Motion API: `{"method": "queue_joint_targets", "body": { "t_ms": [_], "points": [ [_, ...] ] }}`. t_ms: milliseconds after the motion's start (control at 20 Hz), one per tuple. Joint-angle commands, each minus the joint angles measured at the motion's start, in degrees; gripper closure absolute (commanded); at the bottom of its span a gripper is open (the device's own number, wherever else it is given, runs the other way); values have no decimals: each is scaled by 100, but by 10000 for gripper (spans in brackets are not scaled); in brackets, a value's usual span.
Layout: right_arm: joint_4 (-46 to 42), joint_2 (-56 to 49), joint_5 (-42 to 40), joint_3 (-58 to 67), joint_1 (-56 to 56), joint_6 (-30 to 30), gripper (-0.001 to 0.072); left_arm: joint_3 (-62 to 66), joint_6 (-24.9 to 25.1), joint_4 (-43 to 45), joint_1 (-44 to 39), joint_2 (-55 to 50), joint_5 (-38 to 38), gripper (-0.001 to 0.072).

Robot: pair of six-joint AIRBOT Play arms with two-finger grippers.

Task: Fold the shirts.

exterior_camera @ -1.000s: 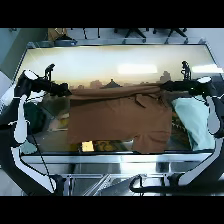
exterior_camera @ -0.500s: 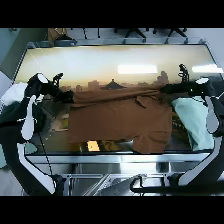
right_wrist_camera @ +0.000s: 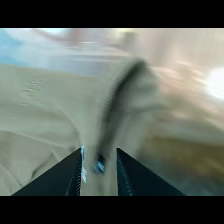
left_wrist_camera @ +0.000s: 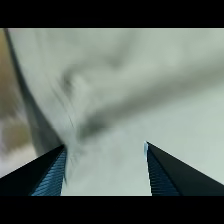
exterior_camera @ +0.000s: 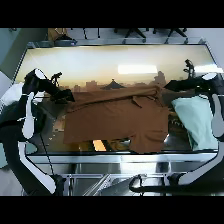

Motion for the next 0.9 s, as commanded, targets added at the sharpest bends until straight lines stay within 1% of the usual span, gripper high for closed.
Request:
{"method": "queue_joint_targets", "body": {
  "t_ms": [0, 150, 250, 400, 550, 600, 650, 700, 750, 850],
  "points": [
    [-1600, 769, 575, -46, -229, 1952, 460, -83, -192, -9, 240, 542, -787, 178],
    [-1733, 1469, 984, -638, -417, 2006, 466, -1414, 9, -4, 483, 1611, -415, 178],
    [-1725, 2013, 1043, -1346, -518, 2072, 467, -2612, 149, -4, 728, 2347, -195, 178],
    [-1727, 2933, 1045, -2702, -579, 2369, 466, -4450, 409, -11, 1147, 3228, 232, 178],
    [-1727, 3727, 977, -3910, -610, 2675, 464, -5886, 730, -17, 1381, 3768, 1119, 178],
    [-1707, 3912, 922, -4214, -608, 2765, 448, -6194, 804, -20, 1390, 3842, 1508, 178],
    [-1683, 4035, 901, -4452, -597, 2774, 394, -6398, 824, -24, 1390, 3853, 1847, 178],
    [-1668, 4092, 914, -4616, -597, 2774, 312, -6572, 824, -28, 1390, 3847, 2199, 178],
    [-1661, 4100, 968, -4734, -595, 2771, 305, -6675, 841, -87, 1390, 3803, 2446, 178],
    [-1631, 4085, 1060, -4929, -581, 2771, 305, -6704, 1320, -761, 1390, 3545, 2533, 178]
  ]
}}
